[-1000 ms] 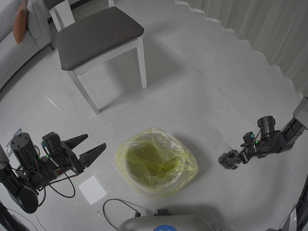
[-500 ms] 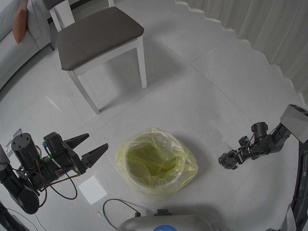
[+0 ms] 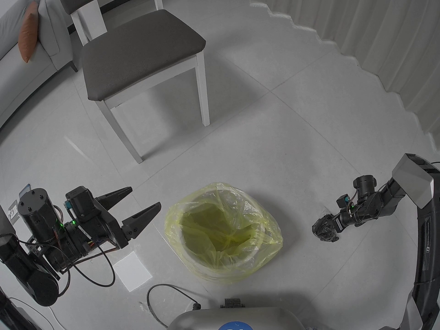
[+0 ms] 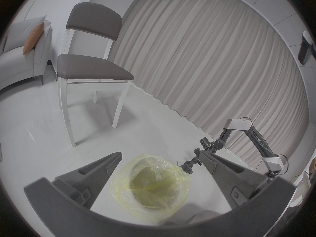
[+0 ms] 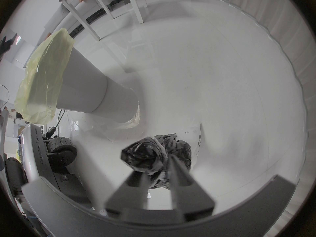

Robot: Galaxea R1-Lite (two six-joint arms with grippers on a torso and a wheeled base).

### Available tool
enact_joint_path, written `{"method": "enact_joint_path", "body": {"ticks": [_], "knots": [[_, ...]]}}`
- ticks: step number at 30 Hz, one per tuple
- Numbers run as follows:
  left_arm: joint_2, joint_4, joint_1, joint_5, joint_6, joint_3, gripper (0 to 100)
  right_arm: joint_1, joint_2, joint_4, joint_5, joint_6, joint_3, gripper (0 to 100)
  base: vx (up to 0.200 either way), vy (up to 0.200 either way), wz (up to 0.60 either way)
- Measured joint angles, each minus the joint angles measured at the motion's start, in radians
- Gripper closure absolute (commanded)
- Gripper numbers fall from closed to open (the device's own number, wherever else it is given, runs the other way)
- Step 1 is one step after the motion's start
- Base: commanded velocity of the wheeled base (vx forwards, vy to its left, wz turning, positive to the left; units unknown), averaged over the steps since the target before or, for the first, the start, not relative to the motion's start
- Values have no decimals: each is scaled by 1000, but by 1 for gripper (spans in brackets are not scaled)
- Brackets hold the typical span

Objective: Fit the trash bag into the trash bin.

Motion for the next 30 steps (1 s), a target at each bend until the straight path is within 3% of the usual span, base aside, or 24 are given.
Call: {"method": "enact_joint_path", "body": {"ticks": [10,18,24,30], "knots": [[-1,0,0,0,-1,7,0,14,-91,-23,1,-12,81,100,0,0,0],[2,0,1,5,-3,5,0,95,-349,-46,2,-17,186,100,0,0,0],[14,0,3,20,-7,5,0,260,-595,-51,2,-11,228,100,0,0,0],[41,0,0,35,-7,-2,0,477,-778,-55,1,-7,272,100,0,0,0]]}}
